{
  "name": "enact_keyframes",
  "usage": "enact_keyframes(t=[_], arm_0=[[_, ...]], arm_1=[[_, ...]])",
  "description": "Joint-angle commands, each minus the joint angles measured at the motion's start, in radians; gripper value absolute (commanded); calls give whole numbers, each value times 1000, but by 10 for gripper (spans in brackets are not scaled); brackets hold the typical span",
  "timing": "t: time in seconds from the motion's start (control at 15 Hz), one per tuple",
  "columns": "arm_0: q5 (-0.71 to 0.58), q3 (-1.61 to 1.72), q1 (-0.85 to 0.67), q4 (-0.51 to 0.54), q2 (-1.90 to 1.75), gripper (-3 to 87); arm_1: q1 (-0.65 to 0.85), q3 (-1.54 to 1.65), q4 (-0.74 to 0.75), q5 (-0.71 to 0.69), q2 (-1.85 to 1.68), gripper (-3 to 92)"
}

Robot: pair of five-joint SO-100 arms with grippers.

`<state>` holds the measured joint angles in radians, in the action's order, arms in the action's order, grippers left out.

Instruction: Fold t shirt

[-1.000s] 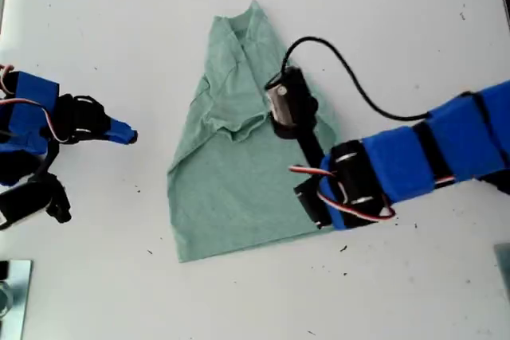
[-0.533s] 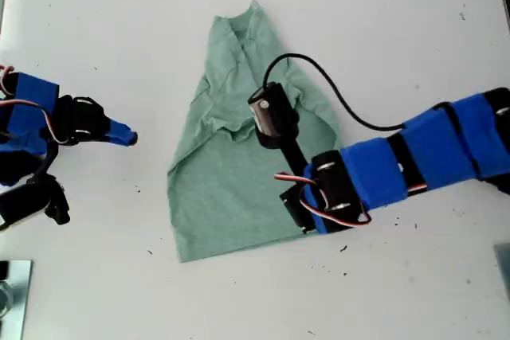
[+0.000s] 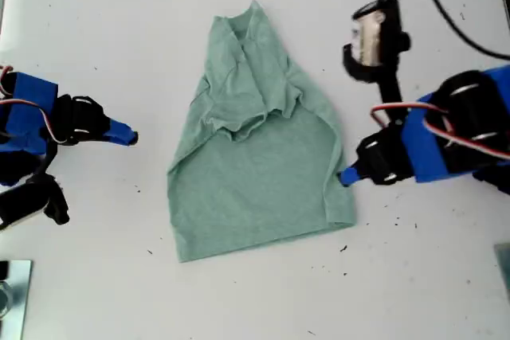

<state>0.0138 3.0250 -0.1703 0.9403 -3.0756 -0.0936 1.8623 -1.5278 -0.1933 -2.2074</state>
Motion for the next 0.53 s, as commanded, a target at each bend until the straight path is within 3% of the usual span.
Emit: enact_keyframes(t=[0.0,0.13,0.2,0.33,0.47], arm_0=[[15,-3,23,9,-14,-3],[18,3,23,6,-14,-3],[21,8,25,3,-15,-3],[29,14,26,0,-18,-3],[67,-97,60,38,54,-3]], arm_1=[[80,534,195,12,-508,177],[124,853,245,5,-825,136],[143,968,233,0,-956,23],[175,1143,86,-15,-1287,25],[184,1200,112,-41,-1270,25]])
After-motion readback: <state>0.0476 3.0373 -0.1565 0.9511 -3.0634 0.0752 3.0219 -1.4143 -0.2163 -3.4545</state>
